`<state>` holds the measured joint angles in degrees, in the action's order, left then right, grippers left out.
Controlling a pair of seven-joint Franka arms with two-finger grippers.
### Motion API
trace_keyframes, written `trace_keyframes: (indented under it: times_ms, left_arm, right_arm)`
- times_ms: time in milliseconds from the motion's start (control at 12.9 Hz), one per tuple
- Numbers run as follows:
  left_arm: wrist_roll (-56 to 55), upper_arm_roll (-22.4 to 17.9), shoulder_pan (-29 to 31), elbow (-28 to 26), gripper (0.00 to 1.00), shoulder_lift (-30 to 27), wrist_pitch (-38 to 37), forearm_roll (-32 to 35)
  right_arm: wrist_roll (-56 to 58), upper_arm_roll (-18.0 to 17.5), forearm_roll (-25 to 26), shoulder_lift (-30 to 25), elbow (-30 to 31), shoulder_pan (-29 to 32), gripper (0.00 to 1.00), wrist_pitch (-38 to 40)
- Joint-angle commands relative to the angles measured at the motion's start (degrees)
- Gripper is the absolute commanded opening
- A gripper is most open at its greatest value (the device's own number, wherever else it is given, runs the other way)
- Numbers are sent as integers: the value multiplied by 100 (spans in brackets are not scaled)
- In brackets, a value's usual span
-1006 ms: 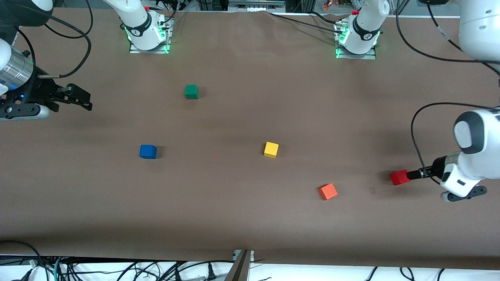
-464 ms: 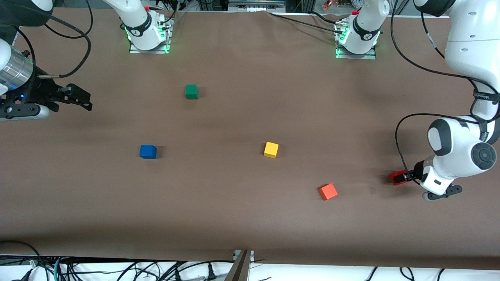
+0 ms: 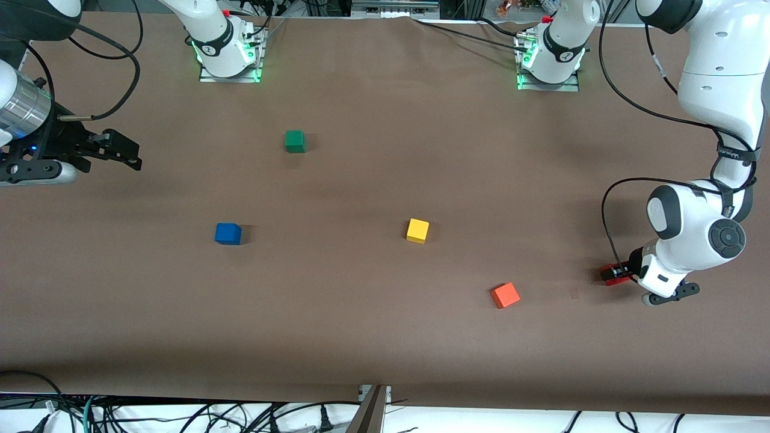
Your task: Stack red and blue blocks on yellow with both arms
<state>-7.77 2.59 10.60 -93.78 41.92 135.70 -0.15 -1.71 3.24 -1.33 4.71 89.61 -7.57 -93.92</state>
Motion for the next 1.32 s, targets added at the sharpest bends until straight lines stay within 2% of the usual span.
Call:
trace_keyframes:
  times_ms: [0, 310, 542, 696, 851, 1006, 1161, 1238]
  left_arm:
    - [-50, 57, 30, -79, 0, -175, -130, -20]
    - [-67, 259, -372, 315, 0, -562, -762, -12]
    - [-76, 277, -1224, 1036, 0, -641, -1711, -12]
    - [-163, 277, -1778, 1151, 0, -738, -1810, -21]
    - [-365, 277, -2445, 1169, 0, -764, -1810, 32]
    - [-357, 268, -3026, 1169, 0, -625, -1775, 32]
    - [-383, 251, -3528, 1414, 0, -397, -1766, 41]
    - [-384, 260, -3669, 1494, 0, -273, -1766, 32]
  right_arm:
    - [-22, -16, 1, 4, -84, 37, 99, 84]
    - [-22, -16, 1, 4, -84, 37, 99, 76]
    - [101, -25, 19, 153, -75, 45, 99, 23]
    - [110, -16, 141, 520, -101, 20, 99, 14]
    - [118, -42, 518, 856, -110, -25, 100, 32]
    - [110, -51, 459, 909, -110, -7, 100, -3]
    - [110, -51, 30, 1259, -110, 10, 99, -56]
    - [101, -51, -94, 1513, -93, 10, 100, -335]
